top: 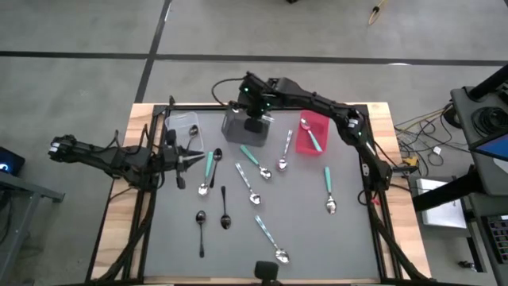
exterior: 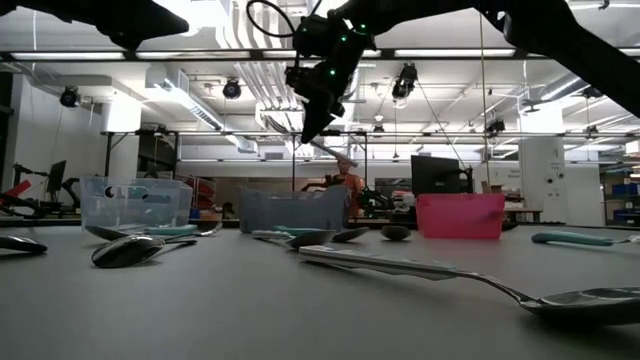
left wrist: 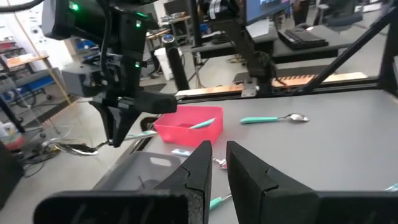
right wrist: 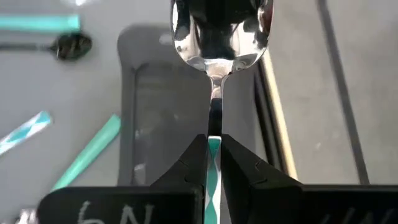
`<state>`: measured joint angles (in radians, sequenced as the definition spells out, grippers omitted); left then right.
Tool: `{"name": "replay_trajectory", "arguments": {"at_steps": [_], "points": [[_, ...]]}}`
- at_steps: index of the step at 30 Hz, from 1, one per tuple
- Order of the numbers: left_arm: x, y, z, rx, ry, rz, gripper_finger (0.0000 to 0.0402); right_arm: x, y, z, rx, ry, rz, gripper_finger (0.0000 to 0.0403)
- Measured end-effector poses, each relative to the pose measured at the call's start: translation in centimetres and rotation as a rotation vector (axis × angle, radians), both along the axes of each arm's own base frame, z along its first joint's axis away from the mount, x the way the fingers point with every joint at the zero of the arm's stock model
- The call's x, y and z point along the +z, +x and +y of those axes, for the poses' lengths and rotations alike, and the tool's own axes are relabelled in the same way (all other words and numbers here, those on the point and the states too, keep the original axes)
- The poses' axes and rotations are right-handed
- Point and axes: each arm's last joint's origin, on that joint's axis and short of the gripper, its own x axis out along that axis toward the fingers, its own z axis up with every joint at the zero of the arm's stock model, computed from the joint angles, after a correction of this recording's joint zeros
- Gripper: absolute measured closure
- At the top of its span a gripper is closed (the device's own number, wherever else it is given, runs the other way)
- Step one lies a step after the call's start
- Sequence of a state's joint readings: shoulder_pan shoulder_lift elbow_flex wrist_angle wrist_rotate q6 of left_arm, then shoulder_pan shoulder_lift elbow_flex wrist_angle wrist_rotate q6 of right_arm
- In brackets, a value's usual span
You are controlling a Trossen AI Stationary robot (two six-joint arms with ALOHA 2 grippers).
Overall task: Sort silverware by color (type)
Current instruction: Put the middle right blue patterned spoon into the black bin
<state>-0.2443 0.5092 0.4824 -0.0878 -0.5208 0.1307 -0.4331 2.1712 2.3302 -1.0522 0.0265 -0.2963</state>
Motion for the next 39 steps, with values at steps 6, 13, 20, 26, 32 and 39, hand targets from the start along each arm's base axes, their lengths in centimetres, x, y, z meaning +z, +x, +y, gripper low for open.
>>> {"name": "replay_trajectory", "arguments": {"at_steps": [6,13,20,26,32,39], "points": [[-0.2,-0.1,0.0,0.006,0.005,0.023,0.0370,-0.3,0.3,-0.6,-0.007,-0.013,-0.032,0.0385],[-0.4,0.0,0.0,0.008,-0.009,0.031,0.0370,-2.0,0.6,-0.7,-0.025,0.018,0.006,0.0385],[-0.5,0.0,0.0,0.009,-0.020,0.040,0.0370,-3.5,0.4,-0.8,-0.038,0.059,0.094,0.0385],[-0.6,0.0,0.0,0.009,-0.019,0.043,0.0370,-4.3,0.7,-0.9,-0.041,0.064,0.100,0.0383],[-0.6,0.0,0.0,0.009,-0.019,0.043,0.0370,-5.0,1.0,-1.1,-0.032,0.065,0.113,0.0382],[-0.6,0.0,0.0,0.009,-0.019,0.043,0.0370,-5.2,1.0,-1.2,-0.020,0.058,0.118,0.0381]]}}
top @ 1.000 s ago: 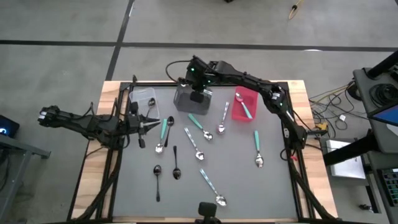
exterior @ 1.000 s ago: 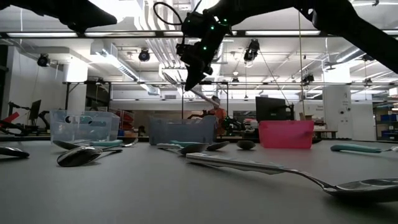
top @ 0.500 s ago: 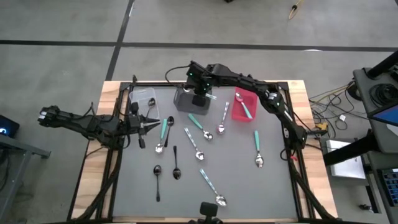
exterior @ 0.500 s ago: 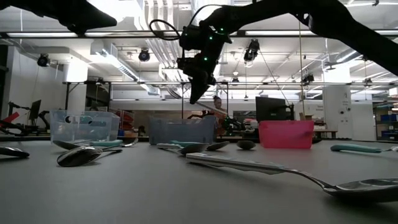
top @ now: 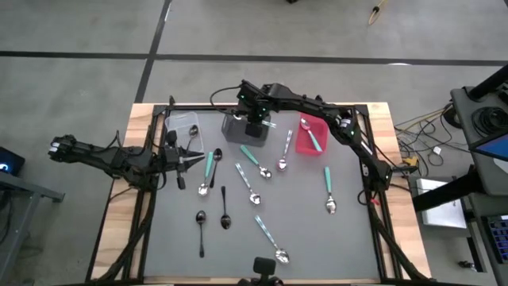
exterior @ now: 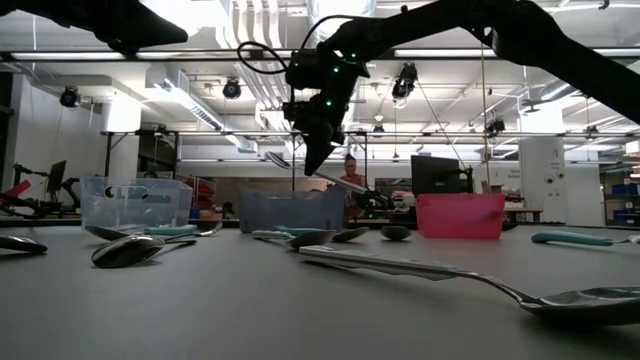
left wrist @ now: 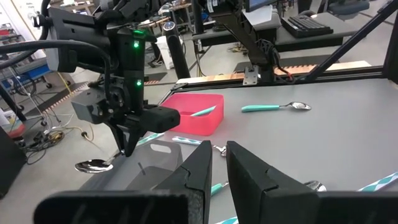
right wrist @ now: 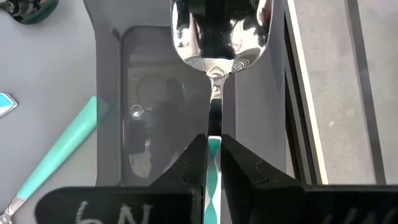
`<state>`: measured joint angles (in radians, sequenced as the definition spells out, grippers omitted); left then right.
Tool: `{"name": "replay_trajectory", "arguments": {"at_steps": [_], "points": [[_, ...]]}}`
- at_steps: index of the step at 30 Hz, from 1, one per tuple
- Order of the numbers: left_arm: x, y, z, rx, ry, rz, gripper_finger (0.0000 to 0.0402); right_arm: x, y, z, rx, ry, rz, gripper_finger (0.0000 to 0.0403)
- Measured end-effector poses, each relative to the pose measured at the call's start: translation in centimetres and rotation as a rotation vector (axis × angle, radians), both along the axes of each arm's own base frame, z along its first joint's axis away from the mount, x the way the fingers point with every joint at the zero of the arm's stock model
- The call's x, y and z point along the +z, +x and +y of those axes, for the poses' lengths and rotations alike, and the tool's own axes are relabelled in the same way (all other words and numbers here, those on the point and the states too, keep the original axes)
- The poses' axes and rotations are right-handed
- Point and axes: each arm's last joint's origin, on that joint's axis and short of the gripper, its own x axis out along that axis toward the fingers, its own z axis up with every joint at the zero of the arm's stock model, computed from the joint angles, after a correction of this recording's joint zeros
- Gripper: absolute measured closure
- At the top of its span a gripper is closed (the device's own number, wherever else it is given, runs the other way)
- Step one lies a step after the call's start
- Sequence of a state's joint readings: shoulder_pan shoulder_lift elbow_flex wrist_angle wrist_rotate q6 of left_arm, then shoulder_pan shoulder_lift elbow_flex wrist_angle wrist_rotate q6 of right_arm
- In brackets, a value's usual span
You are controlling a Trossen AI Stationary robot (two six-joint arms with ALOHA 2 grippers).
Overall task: Sort silverware by color (type)
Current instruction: Put the middle right blue patterned spoon into the black bin, then put the middle black spoon into the transparent bin
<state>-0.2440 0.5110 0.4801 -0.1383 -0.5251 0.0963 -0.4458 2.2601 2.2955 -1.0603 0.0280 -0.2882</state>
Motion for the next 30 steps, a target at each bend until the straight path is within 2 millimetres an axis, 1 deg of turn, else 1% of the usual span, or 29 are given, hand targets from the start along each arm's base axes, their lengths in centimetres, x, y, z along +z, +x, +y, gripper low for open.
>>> {"name": "replay_trajectory", "arguments": {"at_steps": [12,20,30], "points": [[0.00,0.00,0.00,0.000,0.000,0.000,0.0370,0.00,0.01,0.00,-0.006,0.002,-0.002,0.0380],[0.01,0.00,0.00,-0.001,0.000,-0.001,0.0370,0.01,0.01,0.00,-0.023,0.011,-0.007,0.0357],[0.00,0.00,0.00,-0.001,0.000,-0.001,0.0370,0.01,0.01,0.00,-0.023,0.010,-0.008,0.0354]]}}
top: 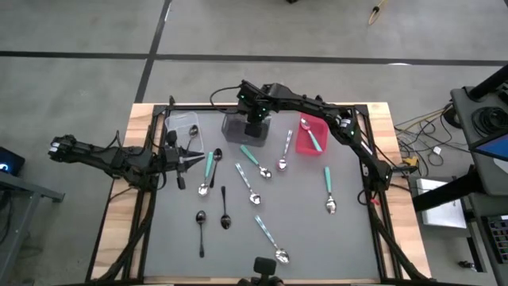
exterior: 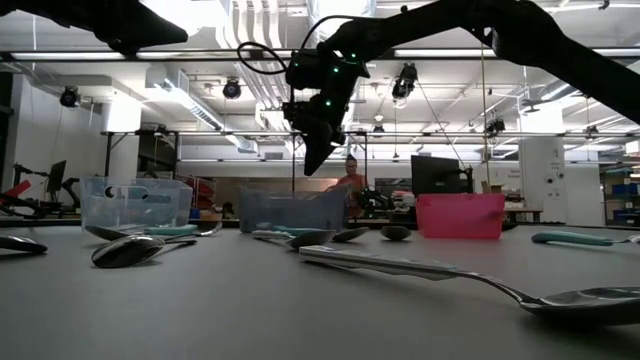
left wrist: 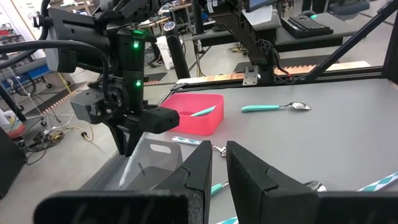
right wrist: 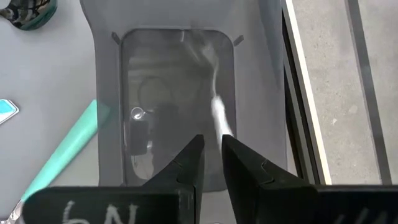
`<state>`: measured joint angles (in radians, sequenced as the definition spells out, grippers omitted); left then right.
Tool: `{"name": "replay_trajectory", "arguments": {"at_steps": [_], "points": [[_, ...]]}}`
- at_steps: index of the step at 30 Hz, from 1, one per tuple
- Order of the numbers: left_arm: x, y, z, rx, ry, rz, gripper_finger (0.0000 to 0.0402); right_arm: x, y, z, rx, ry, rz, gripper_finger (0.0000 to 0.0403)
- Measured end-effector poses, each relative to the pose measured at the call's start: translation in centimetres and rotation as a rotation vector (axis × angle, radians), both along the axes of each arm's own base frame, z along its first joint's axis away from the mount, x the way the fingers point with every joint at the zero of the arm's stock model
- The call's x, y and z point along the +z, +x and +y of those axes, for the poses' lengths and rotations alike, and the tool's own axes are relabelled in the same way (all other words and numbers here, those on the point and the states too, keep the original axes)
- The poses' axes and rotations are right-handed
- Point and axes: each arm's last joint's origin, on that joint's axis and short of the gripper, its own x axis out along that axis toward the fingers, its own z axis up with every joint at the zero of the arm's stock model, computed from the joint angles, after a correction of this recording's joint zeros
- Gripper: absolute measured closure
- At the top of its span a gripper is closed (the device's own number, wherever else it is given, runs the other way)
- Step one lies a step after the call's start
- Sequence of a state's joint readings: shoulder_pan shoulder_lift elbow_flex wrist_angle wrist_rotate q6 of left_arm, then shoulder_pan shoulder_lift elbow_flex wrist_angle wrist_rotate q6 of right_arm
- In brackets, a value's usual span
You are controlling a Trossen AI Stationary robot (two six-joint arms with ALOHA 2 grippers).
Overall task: Sort silverware by color (type)
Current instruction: Put the middle black spoon into the transparent bin
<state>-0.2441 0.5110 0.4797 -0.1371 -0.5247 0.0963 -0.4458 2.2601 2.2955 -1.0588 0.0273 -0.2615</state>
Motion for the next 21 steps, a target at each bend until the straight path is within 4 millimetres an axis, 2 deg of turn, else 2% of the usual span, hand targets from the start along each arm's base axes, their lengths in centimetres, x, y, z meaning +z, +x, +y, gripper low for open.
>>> {"name": "replay_trajectory", "arguments": {"at_steps": [8,13,21], "points": [[0.0,0.0,0.0,0.000,0.000,0.000,0.0370,0.0,0.0,0.0,-0.001,0.000,-0.001,0.0355],[0.0,0.0,0.0,0.000,0.000,0.000,0.0370,0.5,0.1,0.1,-0.066,0.027,-0.030,0.0355],[0.0,0.0,0.0,0.008,-0.054,-0.017,0.0370,2.2,0.4,2.7,-0.029,0.030,-0.044,0.0360]]}}
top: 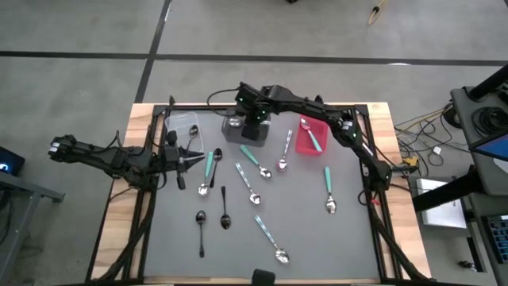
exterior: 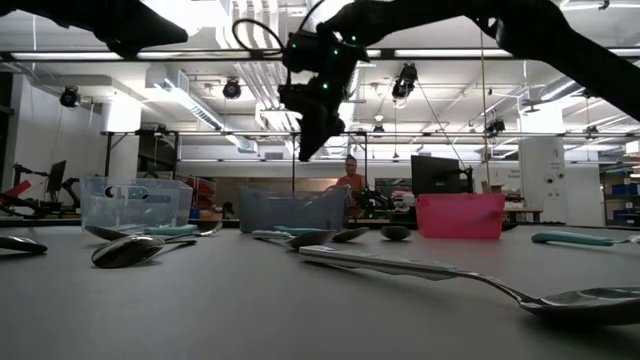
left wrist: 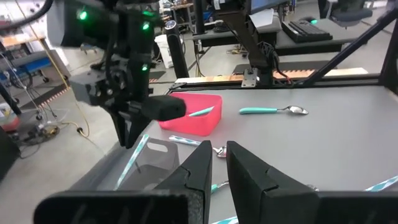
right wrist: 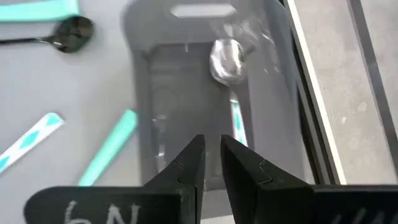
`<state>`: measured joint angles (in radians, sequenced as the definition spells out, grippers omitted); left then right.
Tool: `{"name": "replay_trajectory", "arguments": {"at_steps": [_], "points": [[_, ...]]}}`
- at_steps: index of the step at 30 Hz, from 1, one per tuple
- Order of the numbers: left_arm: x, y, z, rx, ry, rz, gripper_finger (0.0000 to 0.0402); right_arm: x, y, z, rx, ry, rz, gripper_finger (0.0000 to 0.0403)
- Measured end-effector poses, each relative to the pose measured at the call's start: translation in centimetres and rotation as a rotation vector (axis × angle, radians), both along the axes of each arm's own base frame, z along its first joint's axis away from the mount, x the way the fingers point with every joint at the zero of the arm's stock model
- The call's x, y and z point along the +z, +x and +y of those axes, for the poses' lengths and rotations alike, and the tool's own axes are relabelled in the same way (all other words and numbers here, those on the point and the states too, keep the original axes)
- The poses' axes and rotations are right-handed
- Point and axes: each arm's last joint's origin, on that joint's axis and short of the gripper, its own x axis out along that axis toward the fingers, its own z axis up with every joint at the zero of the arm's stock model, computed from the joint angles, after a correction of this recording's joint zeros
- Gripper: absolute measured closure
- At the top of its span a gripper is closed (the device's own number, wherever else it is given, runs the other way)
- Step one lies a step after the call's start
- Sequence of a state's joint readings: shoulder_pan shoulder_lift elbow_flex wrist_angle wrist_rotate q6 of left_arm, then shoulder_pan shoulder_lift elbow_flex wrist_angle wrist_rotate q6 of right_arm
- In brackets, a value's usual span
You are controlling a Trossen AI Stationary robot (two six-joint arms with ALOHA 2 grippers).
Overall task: Sort silverware by color (type)
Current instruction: Put the middle black spoon into the transparent bin
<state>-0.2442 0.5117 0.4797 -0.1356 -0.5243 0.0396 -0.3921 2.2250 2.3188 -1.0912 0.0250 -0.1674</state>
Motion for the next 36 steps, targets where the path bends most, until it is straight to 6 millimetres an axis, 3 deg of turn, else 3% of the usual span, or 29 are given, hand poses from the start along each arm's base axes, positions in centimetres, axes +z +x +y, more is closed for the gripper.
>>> {"name": "replay_trajectory", "arguments": {"at_steps": [5,11,21,29,36], "points": [[-0.2,0.0,-0.1,-0.008,-0.113,-0.010,0.0370,1.3,1.1,3.6,0.128,-0.050,-0.046,0.0360],[-1.8,0.6,-0.6,-0.069,-0.321,0.028,0.0370,2.7,2.4,8.2,0.276,-0.101,-0.119,0.0360],[-4.4,2.7,-3.0,-0.120,-0.506,0.048,0.0370,2.0,3.4,13.8,0.468,-0.161,-0.155,0.0361],[-4.6,4.7,-5.2,-0.206,-0.511,0.018,0.0370,2.1,1.7,15.3,0.502,-0.189,-0.232,0.0361],[-5.2,5.7,-5.8,-0.204,-0.533,0.005,0.0370,2.6,-2.3,15.9,0.466,-0.212,-0.395,0.0361]]}}
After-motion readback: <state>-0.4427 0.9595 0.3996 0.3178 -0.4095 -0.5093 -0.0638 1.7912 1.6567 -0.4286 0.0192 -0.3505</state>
